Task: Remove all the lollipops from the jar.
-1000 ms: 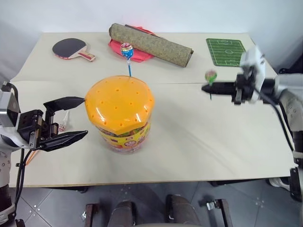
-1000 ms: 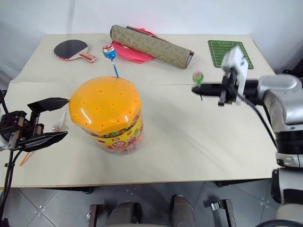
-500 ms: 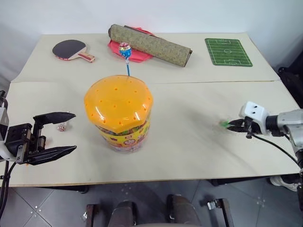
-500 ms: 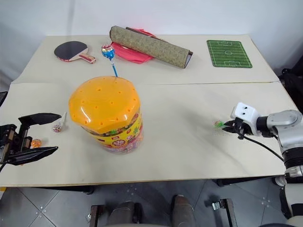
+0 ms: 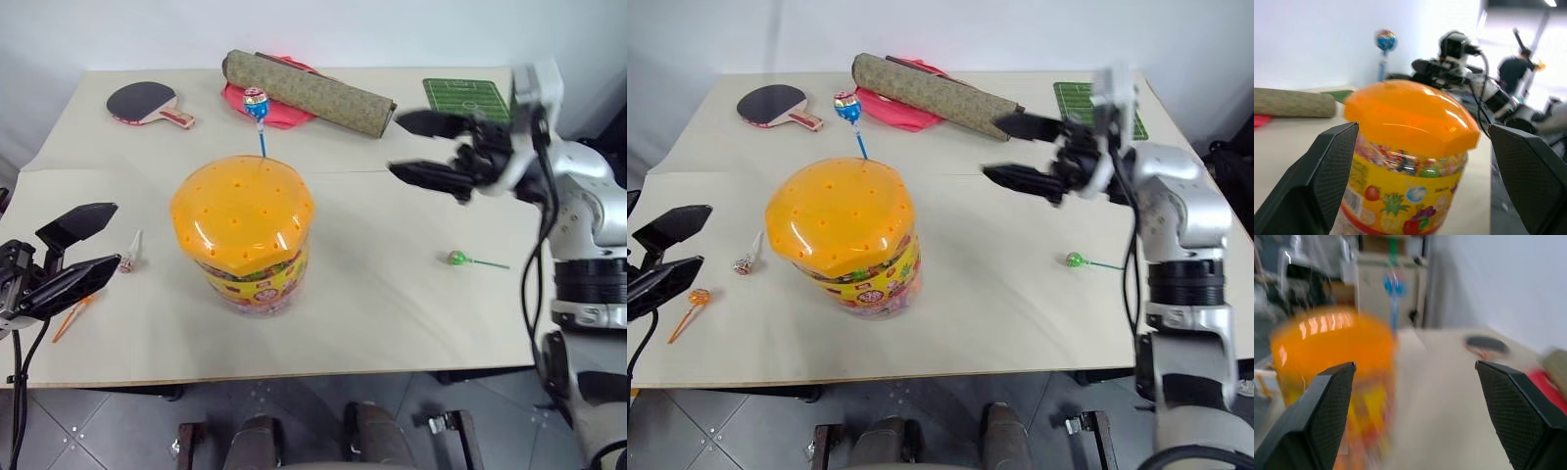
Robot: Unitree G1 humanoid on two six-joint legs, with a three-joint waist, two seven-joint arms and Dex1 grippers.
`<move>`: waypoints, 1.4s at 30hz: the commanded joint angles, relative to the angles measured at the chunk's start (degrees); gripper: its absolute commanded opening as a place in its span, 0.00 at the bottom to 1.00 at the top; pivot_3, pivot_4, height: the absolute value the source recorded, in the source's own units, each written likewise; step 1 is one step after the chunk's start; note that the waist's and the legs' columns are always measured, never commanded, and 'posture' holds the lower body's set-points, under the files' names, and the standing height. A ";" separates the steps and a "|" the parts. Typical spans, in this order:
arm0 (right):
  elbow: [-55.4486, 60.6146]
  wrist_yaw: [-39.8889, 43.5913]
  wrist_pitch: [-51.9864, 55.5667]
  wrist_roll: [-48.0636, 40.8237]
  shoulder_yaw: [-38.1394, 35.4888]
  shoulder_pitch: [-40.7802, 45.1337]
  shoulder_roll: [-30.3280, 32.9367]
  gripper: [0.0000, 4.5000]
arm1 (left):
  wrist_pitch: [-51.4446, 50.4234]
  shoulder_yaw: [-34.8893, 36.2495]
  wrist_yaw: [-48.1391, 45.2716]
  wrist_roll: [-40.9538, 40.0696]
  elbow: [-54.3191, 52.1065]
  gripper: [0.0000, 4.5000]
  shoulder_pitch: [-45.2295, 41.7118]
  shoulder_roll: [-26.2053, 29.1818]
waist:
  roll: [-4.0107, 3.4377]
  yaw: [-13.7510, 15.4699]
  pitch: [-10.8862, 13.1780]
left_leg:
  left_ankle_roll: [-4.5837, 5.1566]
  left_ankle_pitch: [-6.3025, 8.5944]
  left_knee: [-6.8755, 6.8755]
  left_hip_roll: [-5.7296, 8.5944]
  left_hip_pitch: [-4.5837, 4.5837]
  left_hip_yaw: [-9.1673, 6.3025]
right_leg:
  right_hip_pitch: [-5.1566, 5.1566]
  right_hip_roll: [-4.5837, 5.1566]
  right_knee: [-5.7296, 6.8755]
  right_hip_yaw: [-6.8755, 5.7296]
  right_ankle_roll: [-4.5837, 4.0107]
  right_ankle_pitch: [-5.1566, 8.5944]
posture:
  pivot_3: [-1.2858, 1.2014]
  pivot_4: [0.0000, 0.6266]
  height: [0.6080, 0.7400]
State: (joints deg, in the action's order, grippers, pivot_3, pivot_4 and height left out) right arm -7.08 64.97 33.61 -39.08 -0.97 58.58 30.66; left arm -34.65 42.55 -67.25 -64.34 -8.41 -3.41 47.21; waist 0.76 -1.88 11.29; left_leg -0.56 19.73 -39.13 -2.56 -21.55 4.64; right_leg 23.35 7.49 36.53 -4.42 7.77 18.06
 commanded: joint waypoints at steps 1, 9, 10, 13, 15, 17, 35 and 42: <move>1.53 -8.30 6.59 1.74 2.41 3.00 -3.37 0.91 | 0.04 0.95 0.41 -1.31 -0.83 1.00 -0.61 -0.07 | 0.04 0.32 -0.02 | 0.00 0.00 -0.01 0.03 -0.02 0.00 | 0.01 0.00 0.02 -0.02 -0.01 0.00 | 0.52 0.24 1.00; 1.93 -14.94 11.48 3.17 4.94 8.15 -12.18 0.91 | -0.34 0.81 2.02 -2.68 -1.95 1.00 -2.32 -0.81 | 0.08 -0.24 -0.05 | 0.04 -0.01 -0.05 0.46 -0.60 0.13 | 0.44 0.03 0.05 -0.20 0.07 -0.07 | 0.52 0.24 1.00; 2.11 -14.35 11.47 2.80 4.85 8.36 -12.75 0.91 | -0.34 0.81 2.07 -2.70 -1.90 1.00 -2.38 -0.85 | 0.08 -0.39 -0.05 | 0.04 -0.02 -0.03 0.45 -0.60 0.13 | 0.44 0.01 0.04 -0.22 0.07 -0.07 | 0.52 0.24 1.00; 2.15 -14.37 12.81 1.92 4.61 9.55 -14.69 0.82 | -0.16 0.79 2.17 -2.62 -1.76 1.00 -2.43 -1.06 | 0.08 -0.94 -0.05 | 0.04 -0.01 -0.03 0.49 -0.60 0.15 | 0.43 0.03 0.03 -0.22 0.07 -0.07 | 0.52 0.24 1.00; 1.92 -14.16 12.53 2.40 4.89 9.95 -15.65 0.72 | 0.09 0.62 2.17 -2.40 -1.71 1.00 -2.48 -1.23 | 0.08 -1.31 -0.05 | 0.04 -0.02 -0.03 0.49 -0.60 0.14 | 0.43 0.03 0.04 -0.22 0.07 -0.07 | 0.52 0.24 1.00; 1.51 -14.32 11.83 3.03 4.74 10.02 -16.28 0.57 | 0.21 0.51 2.24 -2.33 -1.85 1.00 -2.52 -1.35 | 0.08 -1.48 -0.05 | 0.04 -0.02 -0.04 0.48 -0.59 0.14 | 0.43 0.03 0.04 -0.22 0.07 -0.07 | 0.52 0.24 1.00; -11.21 -2.60 -2.02 -1.56 -8.52 14.09 -11.40 0.00 | -1.27 -0.47 -6.09 -0.39 0.88 1.00 -1.82 3.61 | 0.11 -1.22 -0.06 | 0.04 -0.01 -0.04 0.56 -0.60 0.08 | 0.39 0.03 0.02 -0.23 0.10 -0.08 | 0.52 0.24 1.00; -17.28 5.16 7.48 18.36 9.07 11.08 15.65 0.00 | 5.26 -3.58 -16.24 7.55 -4.42 1.00 4.39 6.04 | 0.10 -1.13 -0.06 | 0.09 0.01 0.04 0.58 -0.61 0.18 | 0.37 0.07 -0.17 -0.18 0.10 -0.08 | 0.52 0.24 1.00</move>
State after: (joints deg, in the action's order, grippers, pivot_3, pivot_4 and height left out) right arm -24.43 69.55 40.62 -23.47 6.78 69.67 45.02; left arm -30.95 38.79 -81.92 -57.65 -10.78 0.56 52.89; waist 0.85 -3.01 11.24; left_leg -0.47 19.74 -39.06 -2.03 -22.17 4.89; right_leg 23.73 7.54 36.25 -4.60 7.87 17.99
